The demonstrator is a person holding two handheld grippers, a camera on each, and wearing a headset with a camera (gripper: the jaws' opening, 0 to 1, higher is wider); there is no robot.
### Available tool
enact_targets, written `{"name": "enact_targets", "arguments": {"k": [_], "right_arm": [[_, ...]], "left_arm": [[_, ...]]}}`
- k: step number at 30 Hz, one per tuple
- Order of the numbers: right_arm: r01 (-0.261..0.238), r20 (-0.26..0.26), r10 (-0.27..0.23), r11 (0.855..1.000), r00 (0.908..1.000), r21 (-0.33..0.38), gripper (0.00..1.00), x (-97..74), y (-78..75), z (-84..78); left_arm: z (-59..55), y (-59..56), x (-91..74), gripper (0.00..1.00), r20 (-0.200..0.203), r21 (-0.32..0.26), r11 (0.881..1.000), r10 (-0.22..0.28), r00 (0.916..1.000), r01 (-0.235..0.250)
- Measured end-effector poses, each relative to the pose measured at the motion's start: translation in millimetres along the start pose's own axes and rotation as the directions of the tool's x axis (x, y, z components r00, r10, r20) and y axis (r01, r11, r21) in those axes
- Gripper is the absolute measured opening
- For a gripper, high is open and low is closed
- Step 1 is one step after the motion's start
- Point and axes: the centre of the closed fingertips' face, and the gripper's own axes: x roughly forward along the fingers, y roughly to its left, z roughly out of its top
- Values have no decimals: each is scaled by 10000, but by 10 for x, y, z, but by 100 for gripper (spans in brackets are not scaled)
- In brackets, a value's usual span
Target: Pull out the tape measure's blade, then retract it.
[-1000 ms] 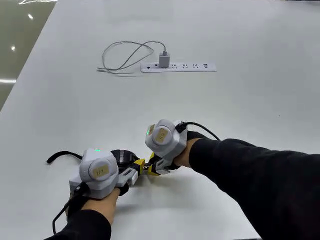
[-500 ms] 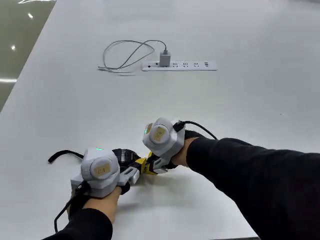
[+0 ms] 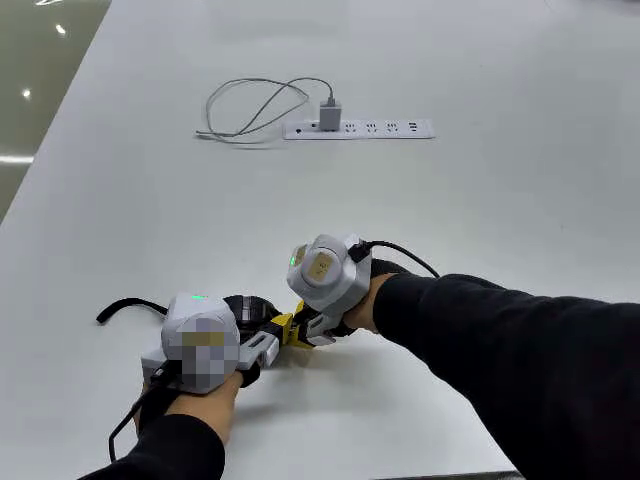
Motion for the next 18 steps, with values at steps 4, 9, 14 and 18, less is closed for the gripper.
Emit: {"name": "enact_targets", "arguments": {"k": [4, 9, 14, 18], "right_arm": [[105, 151, -106, 9999, 9998, 95, 12, -3, -3, 3], [160, 255, -168, 9994, 9995, 302, 12, -15, -7, 7], [152, 261, -157, 9997, 9995, 205, 14, -47, -17, 15], [272, 403, -284, 9992, 9988, 290, 15, -126, -26, 21]], "left_arm": [[5, -1, -9, 63, -23, 32, 10000, -28, 10000, 28], [82, 2, -48, 62, 116, -99, 9995, -301, 9995, 303], [204, 31, -52, 62, 255, -66, 9989, -472, 9986, 474], [286, 60, -59, 63, 251, -544, 9946, -871, 9959, 884]]}}
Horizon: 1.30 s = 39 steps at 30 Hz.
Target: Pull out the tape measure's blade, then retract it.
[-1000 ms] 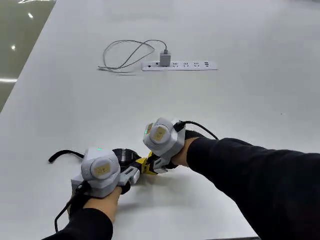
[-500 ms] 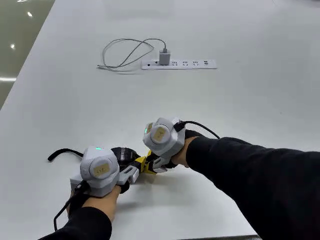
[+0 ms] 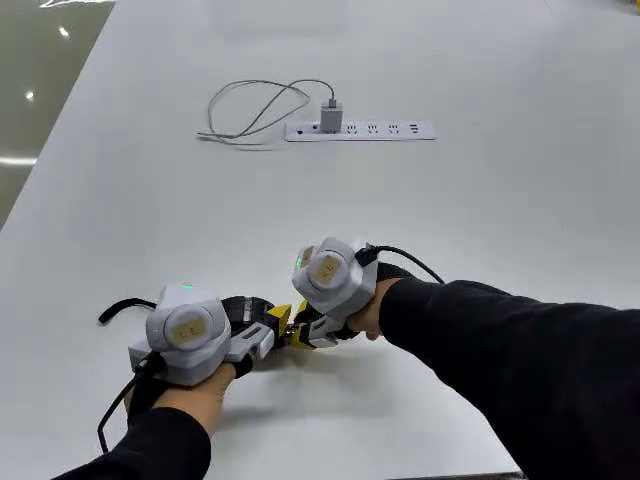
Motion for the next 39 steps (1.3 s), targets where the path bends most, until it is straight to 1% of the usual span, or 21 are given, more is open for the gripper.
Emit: {"name": "enact_targets", "arguments": {"k": [2, 7, 10, 12, 13, 14, 15, 19, 21, 22, 23, 24, 25, 27, 28, 29, 30, 31, 33, 34, 39], "right_arm": [[18, 117, -18, 10000, 9999, 31, 15, -49, 8, 13], [222, 186, -225, 9996, 9996, 155, 18, -188, -38, -56], [341, 330, -353, 9987, 9988, 370, 18, -277, -68, -111], [444, 417, -466, 9977, 9980, 514, 18, -338, -92, -155], [483, 484, -514, 9969, 9975, 622, 19, -363, -101, -171], [515, 554, -561, 9953, 9969, 826, 19, -408, -97, -200], [528, 574, -581, 9945, 9967, 904, 20, -432, -97, -221], [651, 722, -725, 9928, 9948, 1002, 21, -548, -89, -331], [745, 756, -823, 9921, 9937, 1005, 24, -609, -77, -387], [801, 751, -875, 9921, 9933, 971, 24, -629, -73, -412], [862, 763, -936, 9917, 9927, 952, 25, -650, -74, -436], [925, 782, -1004, 9908, 9919, 992, 26, -678, -74, -474], [940, 775, -1022, 9902, 9917, 1034, 27, -697, -70, -499], [1080, 823, -1171, 9883, 9897, 1076, 29, -761, -68, -555], [1150, 846, -1250, 9868, 9885, 1136, 30, -799, -69, -588], [1176, 893, -1290, 9854, 9876, 1230, 33, -827, -66, -603], [1160, 988, -1293, 9847, 9867, 1301, 35, -857, -53, -610], [1167, 1126, -1328, 9833, 9847, 1396, 37, -895, -45, -620], [1236, 1223, -1420, 9814, 9823, 1466, 40, -950, -41, -654], [1270, 1288, -1465, 9807, 9808, 1487, 41, -992, -30, -676], [1552, 1590, -1856, 9702, 9697, 1858, 45, -1165, -35, -809]], "left_arm": [[30, -5, -14, 66, -70, 42, 9998, -216, 9997, 216], [47, 98, -65, 72, -222, 359, 9981, -490, 9986, 497], [21, 145, -129, 77, -453, 870, 9937, -671, 9967, 709], [-14, 155, -164, 80, -615, 807, 9918, -943, 9936, 991], [-49, 91, -187, 81, -821, 634, 9875, -1386, 9869, 1440], [-58, 111, -214, 83, -894, 877, 9846, -1435, 9856, 1513], [-53, 100, -227, 84, -880, 1275, 9766, -1629, 9827, 1733], [-61, 135, -316, 88, -990, 1489, 9664, -1961, 9756, 2094], [-38, 143, -341, 97, -841, 1410, 9589, -2361, 9681, 2461], [-38, 192, -350, 98, -891, 1441, 9614, -2232, 9707, 2343], [-64, 202, -370, 99, -1080, 1492, 9561, -2376, 9653, 2520], [-108, 200, -409, 99, -1340, 1379, 9483, -2681, 9540, 2859], [-141, 228, -418, 99, -1541, 1361, 9481, -2663, 9515, 2874], [-149, 260, -461, 99, -1641, 1882, 9333, -2772, 9467, 3059], [-86, 301, -482, 99, -1358, 2383, 9275, -2619, 9555, 2881], [-32, 298, -497, 99, -1058, 2573, 9223, -2696, 9571, 2883], [-39, 273, -526, 99, -1126, 2440, 9192, -2897, 9505, 3091], [-49, 287, -540, 99, -1256, 2397, 9181, -2931, 9478, 3157], [-33, 296, -557, 99, -1181, 2654, 9087, -3011, 9463, 3222], [-30, 293, -577, 99, -1193, 2652, 9052, -3108, 9429, 3320], [-63, 353, -609, 99, -1313, 2756, 9021, -3068, 9427, 3320]]}}
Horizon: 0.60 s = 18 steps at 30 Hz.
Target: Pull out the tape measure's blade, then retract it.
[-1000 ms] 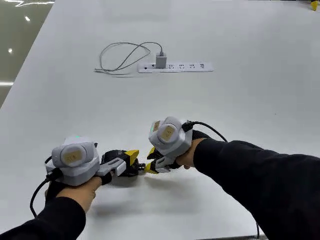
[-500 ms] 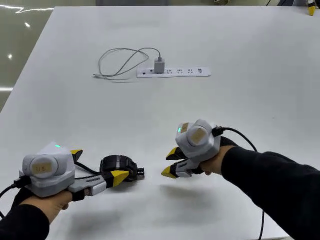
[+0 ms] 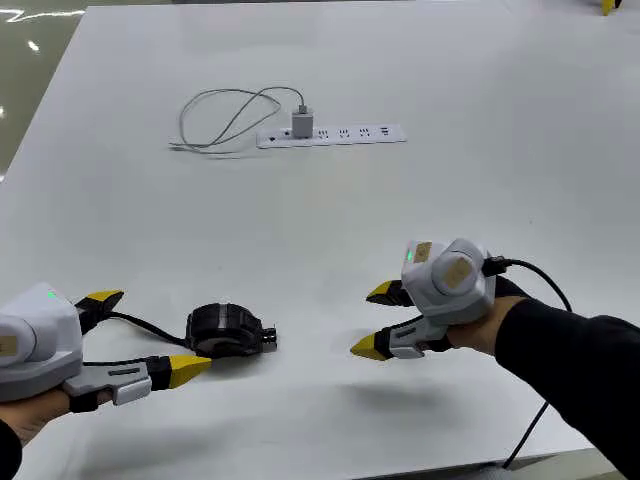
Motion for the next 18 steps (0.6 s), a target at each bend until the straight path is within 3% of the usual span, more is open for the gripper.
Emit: {"name": "enact_targets", "arguments": {"k": [6, 10, 13, 18], "right_arm": [[492, 152, -496, 9985, 9987, 222, 53, -210, -63, -173], [711, 53, -713, 9972, 9974, 238, 57, -336, -143, -354], [621, 341, -655, 9938, 9973, 927, 60, -448, -168, -413], [848, 373, -884, 9925, 9954, 879, 66, -618, -242, -539]], "left_arm": [[-83, -3, -60, 99, -153, 120, 9998, -143, 9998, 144], [-208, -14, -116, 99, -613, 170, 9994, -274, 9977, 285], [-258, 5, -183, 99, -678, 161, 9995, -261, 9974, 272], [-259, 80, -273, 99, -537, 177, 9998, -98, 9985, 107]]}}
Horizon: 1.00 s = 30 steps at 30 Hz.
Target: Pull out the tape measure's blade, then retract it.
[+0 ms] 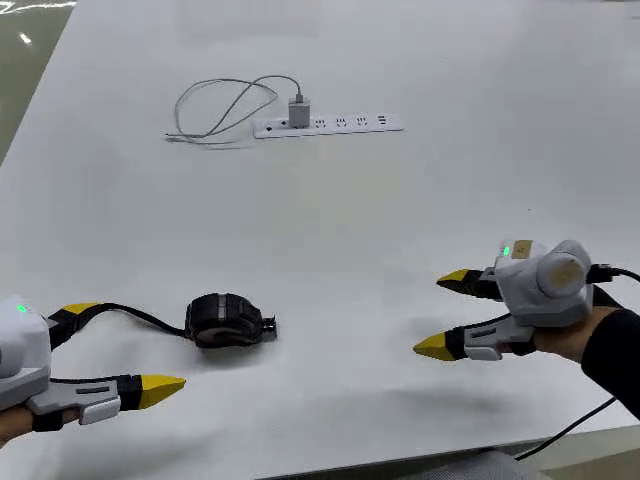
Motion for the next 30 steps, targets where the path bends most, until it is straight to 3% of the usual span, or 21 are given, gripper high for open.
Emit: {"name": "enact_targets", "arguments": {"k": [8, 9, 14, 22, 24, 30], "right_arm": [[215, -165, -222, 9991, 9996, -368, 74, -154, -36, -143], [231, -170, -237, 9992, 9996, -318, 76, -176, -51, -174], [454, -263, -463, 9984, 9986, -325, 83, -301, -114, -308], [970, 46, -969, 9945, 9953, -394, 95, -513, -192, -327], [955, 5, -956, 9939, 9954, -553, 99, -529, -170, -351], [803, 7, -803, 9954, 9968, -515, 99, -564, -125, -411]], "left_arm": [[-8, 96, -131, 99, 109, 262, 9996, 130, 9999, -133], [-17, 92, -152, 99, 174, 57, 10000, 31, 9998, -32], [-65, 90, -206, 99, 121, 369, 9993, -29, 9999, 25], [-103, 80, -259, 99, 21, 528, 9986, 53, 10000, -54], [-112, 88, -269, 99, 13, 526, 9986, 100, 9999, -101], [-99, 121, -307, 99, 164, 796, 9962, 336, 9993, -348]]}}
